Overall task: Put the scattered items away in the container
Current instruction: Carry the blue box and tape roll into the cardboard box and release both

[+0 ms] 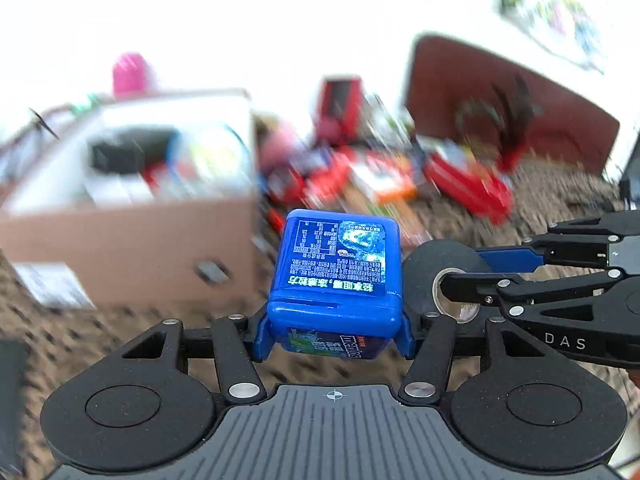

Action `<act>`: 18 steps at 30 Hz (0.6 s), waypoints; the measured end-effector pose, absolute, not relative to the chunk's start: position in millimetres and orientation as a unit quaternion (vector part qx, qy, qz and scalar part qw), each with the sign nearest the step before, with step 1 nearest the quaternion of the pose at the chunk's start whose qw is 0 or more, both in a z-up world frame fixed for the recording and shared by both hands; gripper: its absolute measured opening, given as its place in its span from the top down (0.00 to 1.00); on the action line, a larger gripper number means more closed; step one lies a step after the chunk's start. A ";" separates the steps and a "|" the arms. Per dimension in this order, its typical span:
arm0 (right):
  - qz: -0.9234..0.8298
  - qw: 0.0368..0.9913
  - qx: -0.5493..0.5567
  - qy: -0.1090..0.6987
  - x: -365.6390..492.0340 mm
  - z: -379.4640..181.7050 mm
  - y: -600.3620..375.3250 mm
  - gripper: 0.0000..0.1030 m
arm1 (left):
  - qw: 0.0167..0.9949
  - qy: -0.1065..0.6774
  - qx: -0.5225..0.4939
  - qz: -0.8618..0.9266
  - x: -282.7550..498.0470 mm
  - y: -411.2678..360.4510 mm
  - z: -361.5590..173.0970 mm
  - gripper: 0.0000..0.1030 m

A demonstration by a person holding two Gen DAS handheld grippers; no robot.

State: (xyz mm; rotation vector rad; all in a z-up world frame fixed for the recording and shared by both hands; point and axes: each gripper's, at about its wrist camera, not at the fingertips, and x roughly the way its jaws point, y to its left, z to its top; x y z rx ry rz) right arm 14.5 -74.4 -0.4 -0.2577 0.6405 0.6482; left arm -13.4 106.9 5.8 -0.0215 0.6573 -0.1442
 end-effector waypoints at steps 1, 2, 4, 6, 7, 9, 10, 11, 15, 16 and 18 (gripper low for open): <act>0.319 0.892 -0.132 0.293 18.3 10.8 -62.2 0.69 | 0.950 0.307 -0.004 -0.057 -11.3 115.7 16.9 0.44; 0.325 0.893 -0.141 0.277 22.7 22.2 -48.4 0.69 | 0.956 0.292 0.003 -0.042 -8.8 125.3 28.0 0.44; 0.339 0.895 -0.152 0.247 34.3 43.8 -19.6 0.69 | 0.964 0.265 0.017 -0.011 -1.4 144.9 47.7 0.44; 0.349 0.897 -0.152 0.226 47.6 60.6 9.7 0.69 | 0.969 0.248 0.017 0.012 9.5 169.0 63.7 0.44; 0.353 0.897 -0.150 0.219 54.4 66.8 23.4 0.69 | 0.969 0.246 0.012 0.020 16.8 182.1 69.0 0.44; 0.360 0.896 -0.143 0.219 70.8 73.0 49.0 0.69 | 0.967 0.253 0.008 0.031 32.6 207.2 73.3 0.44; 0.363 0.894 -0.137 0.224 79.6 72.5 61.1 0.69 | 0.965 0.259 0.007 0.036 39.6 218.3 72.4 0.44; 0.365 0.892 -0.131 0.232 88.2 69.8 72.6 0.69 | 0.963 0.267 0.006 0.042 47.0 227.4 68.8 0.44; 0.365 0.881 -0.127 0.274 114.2 44.8 114.0 0.69 | 0.952 0.298 0.010 0.068 72.3 254.1 43.0 0.43; 0.364 0.878 -0.132 0.281 117.0 37.1 123.9 0.69 | 0.950 0.305 0.005 0.070 76.1 261.8 37.3 0.43; 0.365 0.873 -0.137 0.292 121.6 25.7 137.8 0.69 | 0.946 0.315 -0.012 0.073 77.6 278.8 27.9 0.43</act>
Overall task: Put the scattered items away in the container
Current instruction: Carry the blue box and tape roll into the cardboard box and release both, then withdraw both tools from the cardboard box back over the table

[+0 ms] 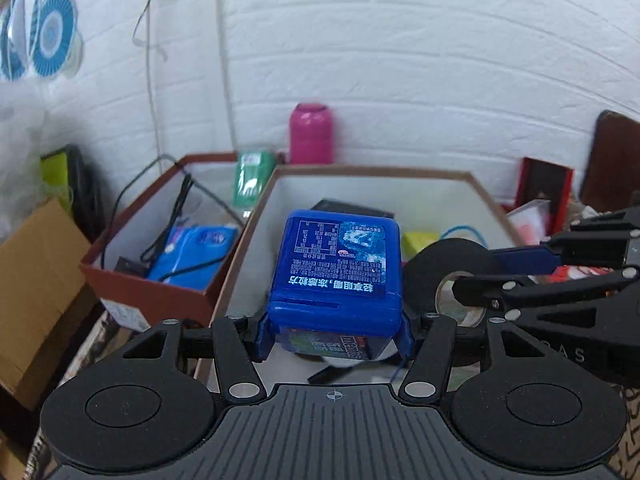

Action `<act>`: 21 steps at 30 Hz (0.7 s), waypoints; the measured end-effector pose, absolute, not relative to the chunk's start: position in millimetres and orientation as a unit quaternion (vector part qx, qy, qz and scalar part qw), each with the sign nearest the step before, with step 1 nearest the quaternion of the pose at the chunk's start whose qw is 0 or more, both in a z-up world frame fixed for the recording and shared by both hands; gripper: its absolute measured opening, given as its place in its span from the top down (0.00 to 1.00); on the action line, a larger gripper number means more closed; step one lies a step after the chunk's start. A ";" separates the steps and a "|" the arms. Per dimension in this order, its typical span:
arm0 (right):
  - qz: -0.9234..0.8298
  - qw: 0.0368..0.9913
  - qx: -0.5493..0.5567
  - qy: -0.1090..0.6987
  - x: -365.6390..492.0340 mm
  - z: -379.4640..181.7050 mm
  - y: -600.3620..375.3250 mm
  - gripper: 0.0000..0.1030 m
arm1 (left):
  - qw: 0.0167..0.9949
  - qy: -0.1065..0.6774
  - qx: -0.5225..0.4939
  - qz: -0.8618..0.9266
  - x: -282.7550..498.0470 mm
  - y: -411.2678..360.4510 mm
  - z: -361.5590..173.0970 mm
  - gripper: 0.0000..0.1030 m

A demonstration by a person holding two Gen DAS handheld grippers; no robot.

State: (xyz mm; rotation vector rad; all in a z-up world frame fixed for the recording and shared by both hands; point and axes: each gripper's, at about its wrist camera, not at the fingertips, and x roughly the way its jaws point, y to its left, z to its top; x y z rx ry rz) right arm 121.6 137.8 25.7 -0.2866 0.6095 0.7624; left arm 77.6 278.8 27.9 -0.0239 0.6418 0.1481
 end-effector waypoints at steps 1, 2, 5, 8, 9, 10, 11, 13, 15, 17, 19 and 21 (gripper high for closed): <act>0.366 0.871 -0.137 0.296 122.9 22.0 142.9 0.69 | 0.945 0.318 -0.016 0.073 79.0 284.8 23.9 0.43; 0.367 0.870 -0.136 0.301 125.5 17.9 147.7 0.69 | 0.944 0.321 -0.017 0.074 80.8 289.2 20.1 0.42; 0.371 0.861 -0.147 0.314 133.5 7.2 157.4 0.63 | 0.940 0.330 0.002 0.086 86.0 298.2 13.3 0.21; 0.341 0.878 -0.170 0.290 134.5 -2.2 155.4 0.35 | 0.945 0.318 -0.010 0.073 81.5 306.3 11.3 0.12; 0.334 0.882 -0.172 0.283 135.6 -3.3 152.5 0.29 | 0.948 0.311 -0.025 0.066 78.4 307.6 11.1 0.09; 0.333 0.884 -0.167 0.282 137.3 -3.3 149.1 0.28 | 0.949 0.306 -0.035 0.063 76.0 307.5 11.3 0.07; 0.336 0.884 -0.159 0.285 138.9 -3.0 145.6 0.28 | 0.950 0.303 -0.041 0.063 74.9 306.6 11.5 0.05; 0.338 0.883 -0.148 0.292 140.2 -1.5 140.4 0.26 | 0.950 0.301 -0.042 0.065 74.2 303.8 11.5 0.03; 0.333 0.885 -0.151 0.289 139.8 -2.1 138.2 0.21 | 0.950 0.302 -0.039 0.067 73.8 301.2 11.0 0.01; 0.328 0.887 -0.153 0.287 138.5 -2.5 136.3 0.18 | 0.950 0.303 -0.037 0.069 72.7 299.1 10.7 0.01; 0.326 0.888 -0.153 0.288 136.7 -2.4 133.7 0.17 | 0.949 0.305 -0.037 0.071 71.0 297.5 11.6 0.01; 0.323 0.889 -0.152 0.287 134.8 -1.4 130.8 0.14 | 0.949 0.306 -0.036 0.073 68.2 294.3 14.4 0.01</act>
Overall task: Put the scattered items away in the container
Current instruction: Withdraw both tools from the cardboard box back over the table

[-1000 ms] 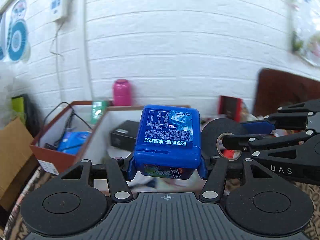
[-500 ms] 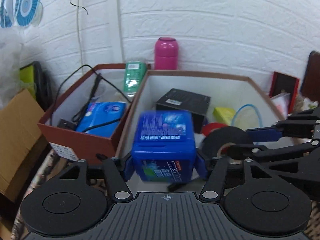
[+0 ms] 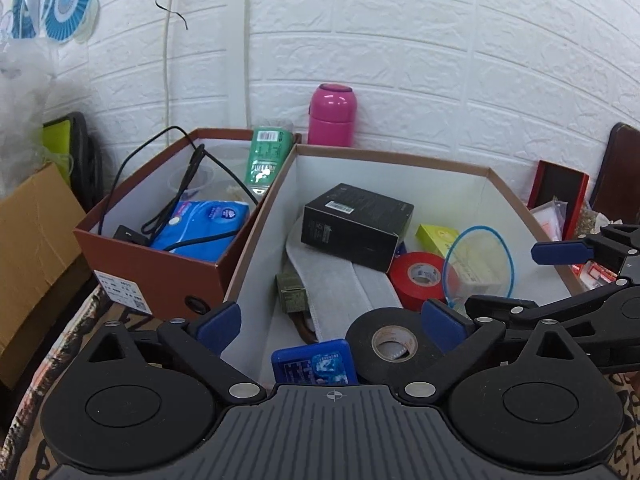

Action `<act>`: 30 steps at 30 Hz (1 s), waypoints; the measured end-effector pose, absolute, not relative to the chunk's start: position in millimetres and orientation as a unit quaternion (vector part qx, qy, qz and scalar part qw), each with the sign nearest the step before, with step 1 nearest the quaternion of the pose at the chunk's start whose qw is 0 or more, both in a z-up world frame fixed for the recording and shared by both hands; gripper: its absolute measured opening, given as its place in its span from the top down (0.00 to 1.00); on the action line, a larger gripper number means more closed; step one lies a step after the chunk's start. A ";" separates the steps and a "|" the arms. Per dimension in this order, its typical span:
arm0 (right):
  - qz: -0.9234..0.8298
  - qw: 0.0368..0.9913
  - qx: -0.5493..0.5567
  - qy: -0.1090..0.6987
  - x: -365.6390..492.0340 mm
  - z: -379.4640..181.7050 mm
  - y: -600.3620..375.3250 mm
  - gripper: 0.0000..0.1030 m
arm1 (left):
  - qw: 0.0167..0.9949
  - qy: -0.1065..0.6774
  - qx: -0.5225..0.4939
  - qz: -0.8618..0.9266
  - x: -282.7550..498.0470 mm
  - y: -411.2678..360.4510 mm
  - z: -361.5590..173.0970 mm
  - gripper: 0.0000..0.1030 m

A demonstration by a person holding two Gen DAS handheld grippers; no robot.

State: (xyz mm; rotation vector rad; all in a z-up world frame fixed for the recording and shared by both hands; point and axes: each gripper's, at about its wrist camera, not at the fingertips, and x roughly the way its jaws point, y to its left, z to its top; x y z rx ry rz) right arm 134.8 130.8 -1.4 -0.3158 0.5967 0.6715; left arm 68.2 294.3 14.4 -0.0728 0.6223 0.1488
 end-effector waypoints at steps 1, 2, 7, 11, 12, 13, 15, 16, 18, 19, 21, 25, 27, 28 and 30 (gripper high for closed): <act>0.322 0.890 -0.151 0.286 133.4 -0.2 128.7 0.13 | 0.949 0.305 -0.035 0.074 66.5 292.1 16.4 0.01; 0.321 0.891 -0.150 0.284 131.7 1.3 126.3 0.13 | 0.949 0.304 -0.033 0.076 64.5 289.5 18.8 0.01; 0.314 0.899 -0.142 0.270 121.5 13.0 108.6 0.11 | 0.952 0.295 -0.031 0.073 53.3 271.0 32.7 0.01; 0.303 0.908 -0.130 0.257 111.3 23.4 85.9 0.09 | 0.955 0.289 -0.027 0.065 43.5 248.9 41.5 0.00; 0.300 0.911 -0.128 0.254 108.7 25.8 79.6 0.09 | 0.955 0.287 -0.027 0.063 40.9 242.6 43.1 0.00; 0.296 0.913 -0.125 0.250 105.8 28.1 73.0 0.09 | 0.956 0.287 -0.028 0.060 38.2 236.1 44.4 0.00; 0.289 0.919 -0.121 0.241 98.8 31.9 58.2 0.09 | 0.956 0.288 -0.032 0.053 31.8 222.4 45.6 0.00; 0.286 0.921 -0.120 0.236 94.4 33.1 49.6 0.09 | 0.956 0.289 -0.036 0.048 28.0 214.8 45.8 0.00; 0.279 0.926 -0.116 0.225 84.3 34.2 30.0 0.09 | 0.955 0.290 -0.043 0.033 20.8 198.2 44.4 0.00; 0.274 0.929 -0.113 0.221 79.2 33.7 19.7 0.08 | 0.956 0.290 -0.045 0.024 17.2 189.0 42.6 0.00; 0.262 0.933 -0.109 0.220 69.9 29.7 -0.5 0.08 | 0.955 0.291 -0.047 0.010 11.3 169.0 37.2 0.00; 0.229 0.940 -0.109 0.229 55.4 11.8 -37.3 0.08 | 0.952 0.302 -0.055 -0.009 2.6 130.8 18.3 0.00; 0.215 0.942 -0.108 0.234 48.5 0.1 -54.9 0.08 | 0.948 0.311 -0.065 -0.019 -0.5 114.8 5.2 0.00; 0.208 0.943 -0.106 0.238 44.8 -6.6 -64.3 0.08 | 0.946 0.317 -0.067 -0.025 -1.1 106.5 -1.7 0.00; 0.198 0.943 -0.100 0.250 39.4 -20.8 -82.1 0.08 | 0.943 0.325 -0.061 -0.035 -0.9 90.5 -15.7 0.00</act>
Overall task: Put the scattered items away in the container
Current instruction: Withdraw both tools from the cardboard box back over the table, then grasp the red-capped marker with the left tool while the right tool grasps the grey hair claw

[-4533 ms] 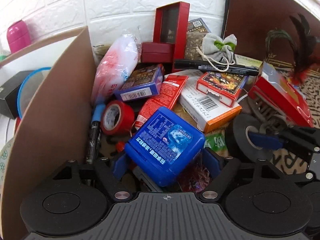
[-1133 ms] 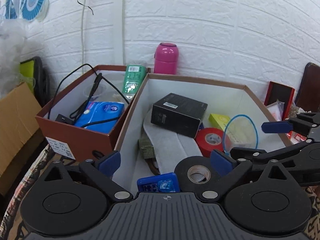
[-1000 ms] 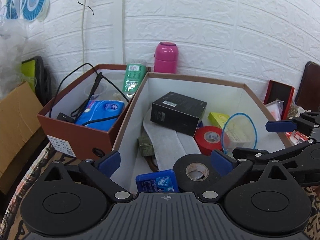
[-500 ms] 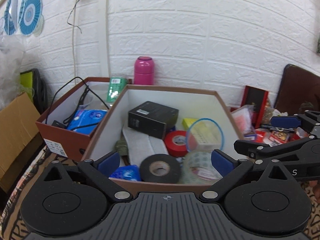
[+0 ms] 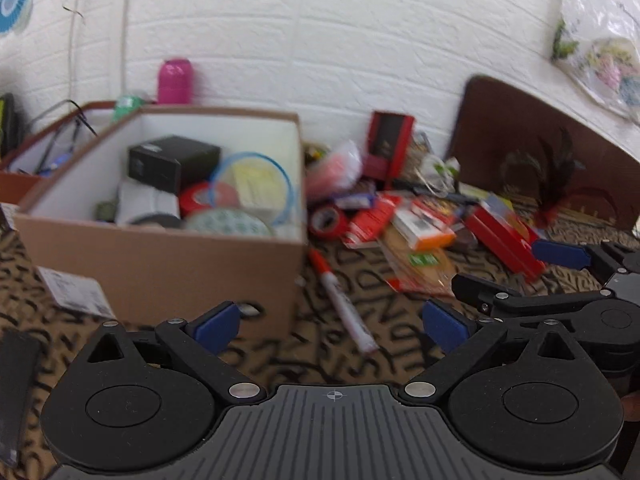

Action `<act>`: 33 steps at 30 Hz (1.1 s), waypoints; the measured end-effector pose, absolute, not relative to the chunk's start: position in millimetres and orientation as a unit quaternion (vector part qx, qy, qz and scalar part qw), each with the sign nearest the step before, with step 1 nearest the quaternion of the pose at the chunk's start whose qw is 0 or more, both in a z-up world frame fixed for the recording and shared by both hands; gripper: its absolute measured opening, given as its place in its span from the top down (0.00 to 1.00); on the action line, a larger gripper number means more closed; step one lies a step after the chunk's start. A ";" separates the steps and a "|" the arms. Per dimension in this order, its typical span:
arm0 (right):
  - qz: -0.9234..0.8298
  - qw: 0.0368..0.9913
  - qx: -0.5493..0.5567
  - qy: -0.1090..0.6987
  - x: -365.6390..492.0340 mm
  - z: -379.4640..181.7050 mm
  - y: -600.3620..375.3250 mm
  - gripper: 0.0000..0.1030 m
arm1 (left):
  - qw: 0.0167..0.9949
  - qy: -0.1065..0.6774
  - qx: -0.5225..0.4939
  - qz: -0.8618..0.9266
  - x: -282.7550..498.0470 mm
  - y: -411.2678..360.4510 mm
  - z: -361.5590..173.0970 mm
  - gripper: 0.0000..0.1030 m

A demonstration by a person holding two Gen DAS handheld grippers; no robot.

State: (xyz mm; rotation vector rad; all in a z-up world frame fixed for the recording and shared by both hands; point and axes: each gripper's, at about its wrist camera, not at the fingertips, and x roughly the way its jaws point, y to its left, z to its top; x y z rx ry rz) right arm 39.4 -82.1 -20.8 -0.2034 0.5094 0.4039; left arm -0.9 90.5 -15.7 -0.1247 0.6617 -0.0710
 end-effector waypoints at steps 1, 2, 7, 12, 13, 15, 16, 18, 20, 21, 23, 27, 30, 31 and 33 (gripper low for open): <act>0.193 0.942 -0.096 0.257 37.6 -28.9 -90.8 0.08 | 0.942 0.330 -0.056 -0.038 0.0 82.8 -22.5 0.00; 0.188 0.941 -0.092 0.266 36.4 -37.4 -98.9 0.08 | 0.939 0.337 -0.051 -0.040 2.1 75.2 -29.7 0.00; 0.163 0.931 -0.051 0.323 39.8 -77.5 -129.9 0.08 | 0.928 0.366 -0.040 -0.047 17.5 50.8 -59.8 0.02; 0.165 0.922 -0.036 0.348 50.0 -98.3 -138.7 0.13 | 0.925 0.377 -0.029 -0.041 36.5 45.2 -72.3 0.10; 0.165 0.922 -0.037 0.348 52.5 -99.7 -139.2 0.13 | 0.924 0.378 -0.033 -0.042 40.2 45.9 -72.5 0.13; 0.164 0.923 -0.036 0.346 57.6 -101.2 -141.1 0.17 | 0.924 0.379 -0.039 -0.043 46.3 46.6 -72.8 0.17; 0.162 0.924 -0.033 0.345 60.5 -102.0 -143.4 0.17 | 0.922 0.383 -0.039 -0.042 49.3 45.7 -72.6 0.21; 0.150 0.927 -0.027 0.342 65.0 -102.6 -150.0 0.20 | 0.919 0.389 -0.047 -0.051 50.8 42.6 -67.4 0.24; 0.137 0.932 -0.021 0.334 67.3 -100.8 -159.1 0.20 | 0.924 0.372 -0.049 -0.074 48.7 36.1 -59.5 0.21; 0.132 0.934 -0.016 0.331 69.6 -100.0 -163.8 0.20 | 0.927 0.364 -0.040 -0.079 50.3 30.7 -56.9 0.21; 0.125 0.935 -0.010 0.331 76.5 -99.0 -170.8 0.20 | 0.933 0.354 -0.014 -0.069 57.5 20.7 -56.1 0.20; 0.133 0.936 -0.014 0.325 86.1 -97.3 -174.1 0.23 | 0.927 0.373 -0.010 -0.042 70.4 21.2 -65.2 0.20; 0.134 0.935 -0.019 0.327 96.5 -101.2 -168.4 0.25 | 0.922 0.385 -0.016 -0.023 78.7 27.2 -75.3 0.20; 0.134 0.934 -0.017 0.330 100.1 -102.9 -166.2 0.28 | 0.920 0.390 -0.014 -0.018 81.4 28.5 -78.7 0.22; 0.130 0.935 -0.014 0.331 105.0 -105.3 -164.2 0.33 | 0.915 0.403 -0.017 -0.017 86.5 31.9 -85.1 0.23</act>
